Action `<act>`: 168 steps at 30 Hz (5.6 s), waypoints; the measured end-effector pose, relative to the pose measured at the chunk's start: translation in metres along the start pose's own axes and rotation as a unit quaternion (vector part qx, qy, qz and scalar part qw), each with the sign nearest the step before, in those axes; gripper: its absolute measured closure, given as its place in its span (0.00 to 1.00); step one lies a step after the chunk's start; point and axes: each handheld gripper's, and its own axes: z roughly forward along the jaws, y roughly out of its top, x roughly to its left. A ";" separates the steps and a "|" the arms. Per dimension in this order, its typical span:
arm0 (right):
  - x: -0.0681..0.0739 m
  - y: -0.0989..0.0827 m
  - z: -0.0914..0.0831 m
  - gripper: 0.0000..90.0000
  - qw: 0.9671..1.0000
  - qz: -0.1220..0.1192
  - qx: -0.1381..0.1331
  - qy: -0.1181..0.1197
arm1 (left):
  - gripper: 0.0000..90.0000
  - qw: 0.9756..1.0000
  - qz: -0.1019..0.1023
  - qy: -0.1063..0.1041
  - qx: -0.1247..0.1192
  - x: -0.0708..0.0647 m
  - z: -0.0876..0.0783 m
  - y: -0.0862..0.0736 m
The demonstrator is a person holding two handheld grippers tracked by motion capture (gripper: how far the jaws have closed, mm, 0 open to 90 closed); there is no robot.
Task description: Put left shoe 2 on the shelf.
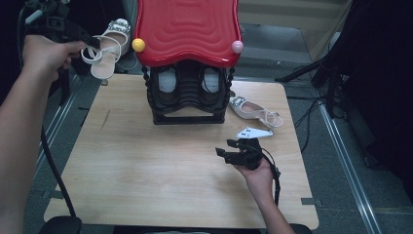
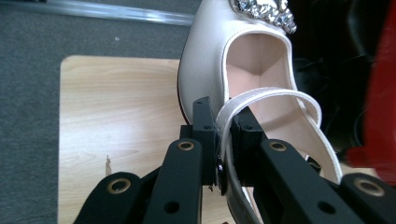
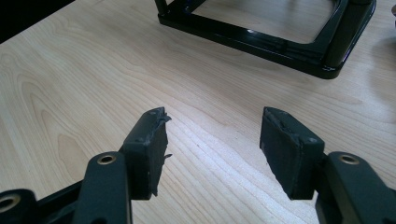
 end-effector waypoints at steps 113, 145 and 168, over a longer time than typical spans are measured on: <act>-0.004 -0.009 -0.013 0.50 1.000 -0.018 -0.005 -0.019 | 0.60 0.990 0.119 -0.059 -0.042 -0.098 -0.028 0.020; -0.009 -0.003 -0.014 0.59 0.999 -0.013 -0.013 -0.031 | 0.59 0.992 0.115 -0.054 -0.021 -0.033 0.031 -0.055; -0.025 -0.003 -0.013 0.81 0.999 0.011 -0.006 -0.045 | 0.56 0.993 0.105 -0.061 0.004 -0.010 0.078 -0.123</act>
